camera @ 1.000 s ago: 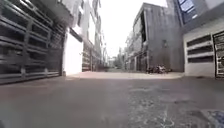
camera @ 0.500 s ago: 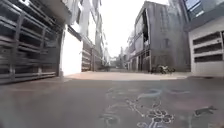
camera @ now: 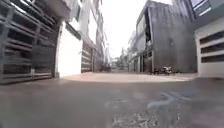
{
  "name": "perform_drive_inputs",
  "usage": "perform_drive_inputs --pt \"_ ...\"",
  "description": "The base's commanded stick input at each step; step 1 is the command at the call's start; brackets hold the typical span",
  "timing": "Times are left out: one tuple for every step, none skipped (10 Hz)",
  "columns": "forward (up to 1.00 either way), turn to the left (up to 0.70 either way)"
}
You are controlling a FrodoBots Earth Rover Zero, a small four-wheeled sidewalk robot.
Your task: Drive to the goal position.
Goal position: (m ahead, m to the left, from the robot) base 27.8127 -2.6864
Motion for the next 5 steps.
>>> perform_drive_inputs --pt "1.0 0.06" --pt "1.0 0.06" --pt "1.0 0.06" --pt "1.0 0.06" --pt "1.0 0.06"
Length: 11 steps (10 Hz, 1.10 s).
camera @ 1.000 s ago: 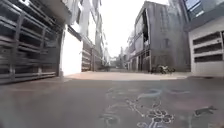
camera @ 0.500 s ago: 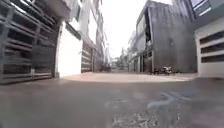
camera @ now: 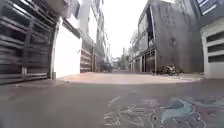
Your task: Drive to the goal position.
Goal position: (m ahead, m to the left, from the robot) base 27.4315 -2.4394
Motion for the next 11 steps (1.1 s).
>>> perform_drive_inputs --pt "1.0 0.06" --pt "1.0 0.06" --pt "1.0 0.06" --pt "1.0 -0.34" --pt "1.0 -0.34" --pt "1.0 -0.34" --pt "1.0 -0.34" --pt "1.0 -0.34" --pt "1.0 -0.05" --pt "1.0 0.06" --pt "1.0 0.06"
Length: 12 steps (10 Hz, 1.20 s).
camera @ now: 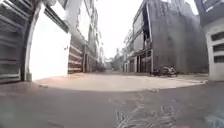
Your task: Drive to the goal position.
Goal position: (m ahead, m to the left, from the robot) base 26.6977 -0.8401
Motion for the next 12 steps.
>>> perform_drive_inputs --pt "1.0 0.06" --pt "1.0 0.06" --pt "1.0 0.06" --pt "1.0 0.06" --pt "1.0 0.06" --pt "1.0 0.06" --pt "1.0 0.06" --pt "1.0 0.06" --pt "1.0 0.06" --pt "1.0 0.06" --pt "1.0 0.06" --pt "1.0 -0.34"
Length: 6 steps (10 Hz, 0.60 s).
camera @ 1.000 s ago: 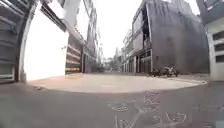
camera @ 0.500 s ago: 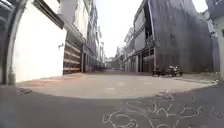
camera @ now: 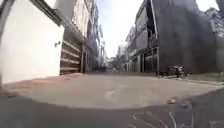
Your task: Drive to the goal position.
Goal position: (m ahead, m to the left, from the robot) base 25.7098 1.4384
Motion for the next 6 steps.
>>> perform_drive_inputs --pt "1.0 -0.34" --pt "1.0 -0.34" --pt "1.0 -0.34" --pt "1.0 -0.26" --pt "1.0 0.01" --pt "1.0 0.06"
